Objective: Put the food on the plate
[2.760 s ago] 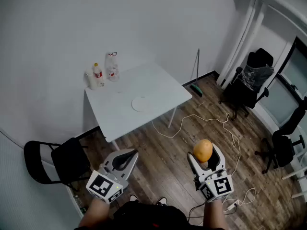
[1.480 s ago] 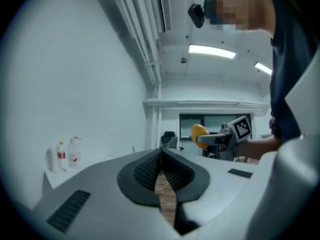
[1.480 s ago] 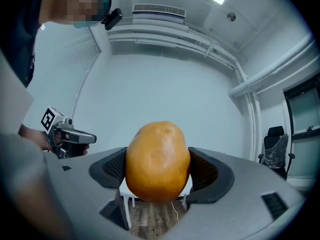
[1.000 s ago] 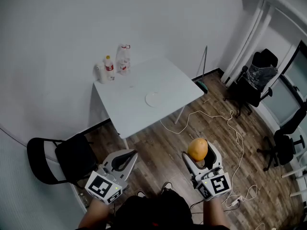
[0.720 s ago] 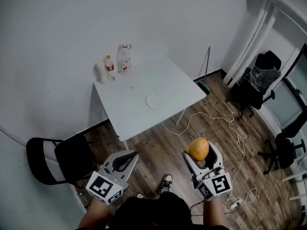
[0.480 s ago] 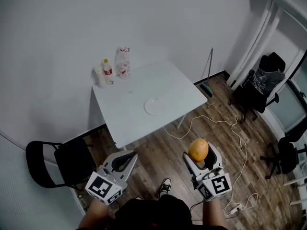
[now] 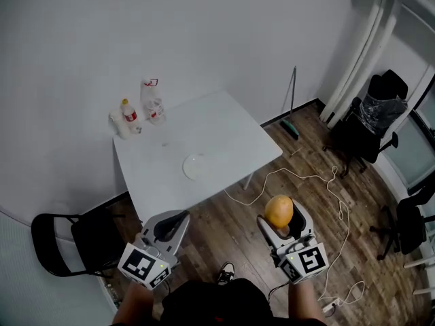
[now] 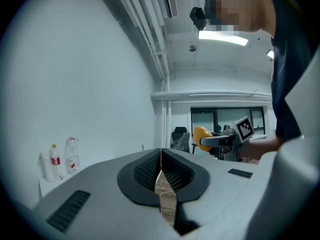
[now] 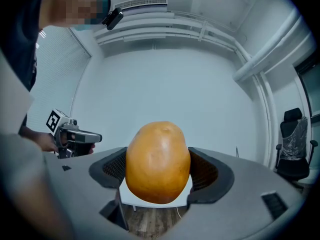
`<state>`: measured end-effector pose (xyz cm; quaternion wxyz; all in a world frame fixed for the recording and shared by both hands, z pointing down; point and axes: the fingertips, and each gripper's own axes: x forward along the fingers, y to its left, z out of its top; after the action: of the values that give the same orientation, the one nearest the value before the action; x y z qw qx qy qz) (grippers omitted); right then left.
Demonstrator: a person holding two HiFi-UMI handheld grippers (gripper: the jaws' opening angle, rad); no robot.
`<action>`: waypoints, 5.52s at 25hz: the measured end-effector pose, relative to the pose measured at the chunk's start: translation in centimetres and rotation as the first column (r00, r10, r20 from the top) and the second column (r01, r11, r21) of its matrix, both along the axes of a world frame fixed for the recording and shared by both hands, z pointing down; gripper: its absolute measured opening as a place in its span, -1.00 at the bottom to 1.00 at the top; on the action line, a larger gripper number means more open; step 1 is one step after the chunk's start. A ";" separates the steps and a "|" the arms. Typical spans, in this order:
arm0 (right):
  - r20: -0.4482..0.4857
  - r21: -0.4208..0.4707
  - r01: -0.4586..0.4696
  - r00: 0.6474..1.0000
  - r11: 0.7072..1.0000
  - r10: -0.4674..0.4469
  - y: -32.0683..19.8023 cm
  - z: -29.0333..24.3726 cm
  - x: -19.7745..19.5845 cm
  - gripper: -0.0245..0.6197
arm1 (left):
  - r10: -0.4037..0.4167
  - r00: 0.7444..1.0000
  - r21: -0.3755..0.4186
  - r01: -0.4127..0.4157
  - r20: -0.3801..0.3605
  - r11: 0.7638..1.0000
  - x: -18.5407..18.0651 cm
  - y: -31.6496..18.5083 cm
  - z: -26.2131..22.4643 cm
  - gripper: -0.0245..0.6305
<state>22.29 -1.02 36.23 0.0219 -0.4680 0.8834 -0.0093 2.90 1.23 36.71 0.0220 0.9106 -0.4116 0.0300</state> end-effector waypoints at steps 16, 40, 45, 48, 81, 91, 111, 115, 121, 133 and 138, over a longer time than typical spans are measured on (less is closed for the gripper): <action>-0.006 -0.041 0.012 1.000 0.999 -0.012 -6.3 2.9 5.5 0.22 | 0.018 1.000 0.005 -0.018 0.020 1.000 6.6 -7.3 0.1 -0.85; -0.124 -0.128 0.075 0.988 0.989 -0.091 -29.5 6.7 -13.0 0.22 | -0.050 0.998 -0.079 0.048 -0.026 0.996 -12.1 -29.0 4.9 -0.85; -0.176 -0.160 0.144 0.969 0.977 -0.171 -31.7 8.8 -16.8 0.22 | -0.086 0.996 -0.088 0.082 -0.039 0.993 -14.6 -30.5 5.7 -0.85; -0.197 -0.189 0.196 0.952 0.962 -0.233 -32.6 10.4 -18.6 0.22 | -0.119 0.992 -0.114 0.115 -0.035 0.987 -15.2 -30.4 6.6 -0.85; -0.457 -0.658 0.265 0.603 0.704 -0.654 -32.9 38.7 -25.7 0.22 | -0.274 0.962 -0.223 0.264 -0.013 0.938 -16.5 -28.2 10.5 -0.85; -0.406 -0.679 0.270 0.637 0.682 -0.656 -32.7 38.8 -25.9 0.22 | -0.268 0.963 -0.181 0.260 -0.019 0.949 -16.5 -28.4 9.7 -0.85; -0.134 -0.266 0.408 0.882 0.874 -0.452 -35.2 14.3 -22.6 0.04 | -0.221 0.975 -0.126 0.217 -0.017 0.968 -13.5 -29.0 5.7 -0.85; -0.117 -0.124 0.364 0.918 0.923 -0.378 -34.8 8.3 -20.6 -0.58 | -0.194 0.980 -0.039 0.192 -0.034 0.981 -12.2 -29.3 2.9 -0.85; -0.072 0.053 0.401 0.915 0.915 -0.397 -32.4 0.8 -19.1 -0.80 | -0.161 0.985 0.055 0.164 -0.058 0.985 -10.6 -29.7 -0.2 -0.85; -0.092 0.080 0.330 0.942 0.941 -0.323 -33.1 -2.3 -17.0 -0.86 | -0.161 0.986 0.050 0.164 -0.052 0.985 -8.9 -30.3 -1.3 -0.85; -0.109 0.076 0.344 0.936 0.936 -0.335 -33.1 -2.0 -17.1 -0.86 | -0.158 0.986 0.058 0.161 -0.054 0.985 -8.8 -30.6 -1.3 -0.85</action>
<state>5.19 -34.13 34.22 0.0002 -0.3069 0.9504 0.0507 -5.95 -29.35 35.40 0.0059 0.8755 -0.4830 -0.0070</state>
